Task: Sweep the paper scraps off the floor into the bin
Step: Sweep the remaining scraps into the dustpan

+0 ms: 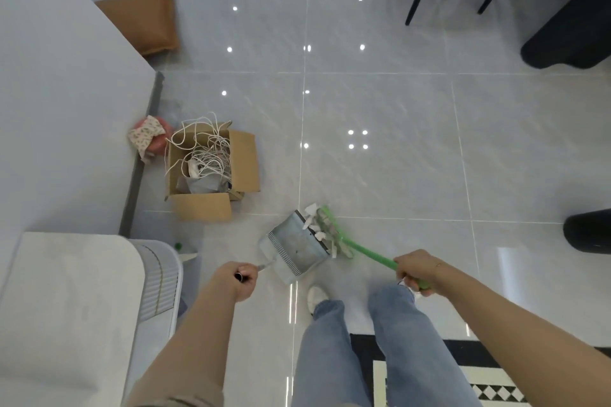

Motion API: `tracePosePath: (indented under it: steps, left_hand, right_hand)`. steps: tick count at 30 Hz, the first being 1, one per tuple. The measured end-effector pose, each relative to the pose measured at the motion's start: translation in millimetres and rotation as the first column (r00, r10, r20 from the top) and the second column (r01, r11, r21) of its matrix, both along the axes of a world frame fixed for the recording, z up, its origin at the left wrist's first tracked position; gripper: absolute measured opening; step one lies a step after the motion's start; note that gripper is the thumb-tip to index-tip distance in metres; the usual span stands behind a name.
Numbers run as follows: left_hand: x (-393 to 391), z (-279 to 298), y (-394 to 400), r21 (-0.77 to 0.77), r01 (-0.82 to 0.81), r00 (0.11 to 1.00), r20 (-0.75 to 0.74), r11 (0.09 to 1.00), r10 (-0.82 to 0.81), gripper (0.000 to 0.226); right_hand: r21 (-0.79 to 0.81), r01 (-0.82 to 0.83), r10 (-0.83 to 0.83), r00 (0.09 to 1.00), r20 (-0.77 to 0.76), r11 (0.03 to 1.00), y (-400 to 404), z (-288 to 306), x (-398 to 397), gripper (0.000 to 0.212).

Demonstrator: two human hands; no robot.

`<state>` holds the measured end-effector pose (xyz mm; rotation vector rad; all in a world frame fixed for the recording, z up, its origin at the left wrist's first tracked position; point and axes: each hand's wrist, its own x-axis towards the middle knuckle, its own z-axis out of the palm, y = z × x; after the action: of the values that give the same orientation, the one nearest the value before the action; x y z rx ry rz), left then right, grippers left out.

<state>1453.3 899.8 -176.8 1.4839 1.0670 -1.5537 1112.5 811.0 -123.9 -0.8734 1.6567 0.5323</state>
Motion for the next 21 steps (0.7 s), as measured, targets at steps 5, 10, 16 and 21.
tracePosePath:
  steps: [5,10,16,21]
  left_hand:
    - [-5,7,2,-0.014,-0.056,0.997,0.047,0.998,0.056,0.037]
    - [-8,15,5,-0.006,-0.059,0.995,0.084,0.998,0.059,0.032]
    - [-7,14,5,-0.02,-0.075,0.989,0.13,0.997,0.077,0.037]
    - [-10,16,1,0.013,-0.089,0.986,0.141,0.996,0.086,0.044]
  right_hand:
    - [-0.048,-0.027,0.026,0.999,-0.027,0.998,-31,36,-14,0.047]
    - [-0.165,-0.362,0.345,0.93,-0.123,0.917,-63,34,10,0.048]
    - [-0.236,-0.604,0.551,0.794,-0.258,0.761,-80,-9,57,0.042]
    - [-0.147,-0.76,0.706,0.645,-0.294,0.633,-54,-23,70,0.034]
